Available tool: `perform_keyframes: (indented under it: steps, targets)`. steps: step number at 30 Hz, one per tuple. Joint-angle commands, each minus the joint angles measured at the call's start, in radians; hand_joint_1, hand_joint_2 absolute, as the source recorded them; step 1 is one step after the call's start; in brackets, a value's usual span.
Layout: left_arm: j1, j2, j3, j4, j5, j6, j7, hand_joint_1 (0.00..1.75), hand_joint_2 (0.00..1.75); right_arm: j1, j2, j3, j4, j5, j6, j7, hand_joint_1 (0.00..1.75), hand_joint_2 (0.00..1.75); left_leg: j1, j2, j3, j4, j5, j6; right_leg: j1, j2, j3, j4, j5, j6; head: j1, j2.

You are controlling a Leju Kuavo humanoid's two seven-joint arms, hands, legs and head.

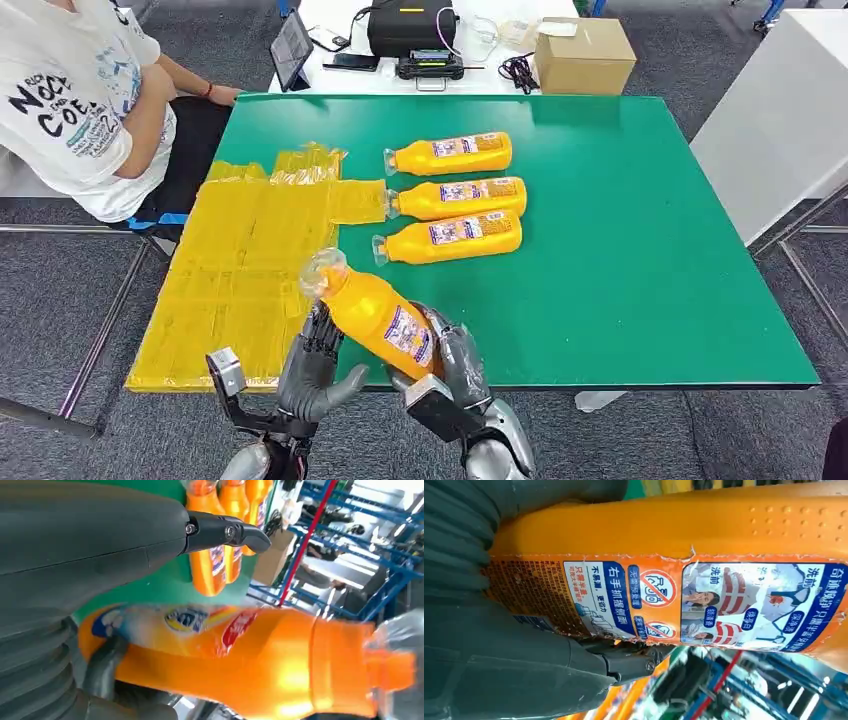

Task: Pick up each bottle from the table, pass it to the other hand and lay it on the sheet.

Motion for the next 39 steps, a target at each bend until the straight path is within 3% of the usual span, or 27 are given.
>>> perform_keyframes:
  steps: [1, 4, 5, 14, 16, 22, 39]
  targets:
    - [-0.029, 0.036, -0.030, 0.076, 0.004, 0.003, 0.005, 0.00, 1.75, -0.046, 0.009, 0.072, 0.113, -0.010, 0.029, -0.005, 1.75, 1.75, 0.002, 0.003, 0.006, -0.001, -0.002, -0.003, 0.003, 0.002, 0.006, -0.002, -0.001, -0.003, 0.000, 0.000]
    - [-0.039, 0.033, -0.025, 0.094, -0.023, 0.033, -0.003, 0.00, 1.75, -0.059, 0.011, 0.111, 0.131, -0.018, 0.075, 0.001, 1.75, 1.75, 0.002, 0.004, 0.006, 0.000, -0.002, -0.003, 0.002, 0.003, 0.005, -0.001, -0.001, -0.003, 0.000, 0.000]
    - [-0.044, 0.033, -0.026, 0.105, -0.022, 0.023, 0.000, 0.00, 1.75, -0.068, 0.009, 0.138, 0.147, -0.034, 0.139, -0.001, 1.75, 1.75, 0.001, 0.003, 0.004, -0.001, -0.001, -0.002, 0.001, 0.002, 0.003, -0.001, 0.000, -0.002, 0.000, 0.000]
    - [-0.049, 0.032, -0.023, 0.115, -0.021, 0.019, -0.002, 0.00, 1.75, -0.071, 0.011, 0.145, 0.165, -0.036, 0.140, -0.003, 1.75, 1.75, 0.001, 0.002, 0.004, -0.001, -0.002, -0.002, 0.002, 0.001, 0.004, -0.001, -0.001, -0.002, 0.000, 0.000]
    - [-0.057, 0.029, -0.019, 0.127, -0.021, 0.013, -0.002, 0.00, 1.75, -0.083, -0.001, 0.188, 0.189, -0.047, 0.238, -0.009, 1.75, 1.75, 0.001, 0.002, 0.003, -0.001, -0.001, -0.001, 0.001, 0.001, 0.003, -0.001, 0.000, -0.002, 0.000, 0.000]
    - [-0.084, 0.020, -0.012, 0.169, -0.028, -0.021, -0.010, 0.00, 1.75, -0.127, -0.009, 0.287, 0.329, -0.023, 0.330, -0.023, 1.75, 1.75, 0.002, 0.001, 0.005, -0.001, -0.001, -0.002, 0.002, 0.000, 0.006, -0.002, -0.001, -0.003, 0.000, 0.000]
    - [-0.075, 0.015, -0.010, 0.146, -0.009, -0.058, -0.006, 0.00, 1.75, -0.137, -0.012, 0.272, 0.377, -0.018, 0.342, -0.020, 1.75, 1.75, 0.002, 0.000, 0.005, 0.000, -0.001, -0.003, 0.003, -0.001, 0.005, -0.002, -0.002, -0.003, 0.000, 0.000]
